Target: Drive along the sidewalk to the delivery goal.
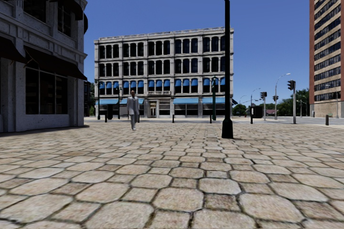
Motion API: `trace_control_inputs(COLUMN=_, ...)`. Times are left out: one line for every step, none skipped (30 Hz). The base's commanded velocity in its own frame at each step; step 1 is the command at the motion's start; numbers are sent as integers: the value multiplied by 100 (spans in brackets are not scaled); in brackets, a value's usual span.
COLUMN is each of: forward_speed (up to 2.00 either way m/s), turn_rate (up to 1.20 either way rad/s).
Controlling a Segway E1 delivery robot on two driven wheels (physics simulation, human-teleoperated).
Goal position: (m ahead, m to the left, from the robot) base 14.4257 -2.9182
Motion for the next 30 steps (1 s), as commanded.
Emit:
trace_control_inputs(forward_speed=200, turn_rate=0)
trace_control_inputs(forward_speed=200, turn_rate=-12)
trace_control_inputs(forward_speed=200, turn_rate=-44)
trace_control_inputs(forward_speed=200, turn_rate=-67)
trace_control_inputs(forward_speed=200, turn_rate=-86)
trace_control_inputs(forward_speed=200, turn_rate=-92)
trace_control_inputs(forward_speed=200, turn_rate=-92)
trace_control_inputs(forward_speed=200, turn_rate=-94)
trace_control_inputs(forward_speed=200, turn_rate=-86)
trace_control_inputs(forward_speed=200, turn_rate=-39)
trace_control_inputs(forward_speed=200, turn_rate=-24)
trace_control_inputs(forward_speed=200, turn_rate=-16)
trace_control_inputs(forward_speed=200, turn_rate=-5)
trace_control_inputs(forward_speed=200, turn_rate=-1)
trace_control_inputs(forward_speed=200, turn_rate=0)
trace_control_inputs(forward_speed=200, turn_rate=0)
trace_control_inputs(forward_speed=200, turn_rate=0)
trace_control_inputs(forward_speed=200, turn_rate=0)
trace_control_inputs(forward_speed=200, turn_rate=0)
trace_control_inputs(forward_speed=200, turn_rate=0)
trace_control_inputs(forward_speed=200, turn_rate=0)
trace_control_inputs(forward_speed=200, turn_rate=0)
trace_control_inputs(forward_speed=200, turn_rate=0)
trace_control_inputs(forward_speed=200, turn_rate=0)
trace_control_inputs(forward_speed=200, turn_rate=0)
trace_control_inputs(forward_speed=200, turn_rate=0)
trace_control_inputs(forward_speed=200, turn_rate=0)
trace_control_inputs(forward_speed=200, turn_rate=-38)
trace_control_inputs(forward_speed=200, turn_rate=-58)
trace_control_inputs(forward_speed=200, turn_rate=-76)
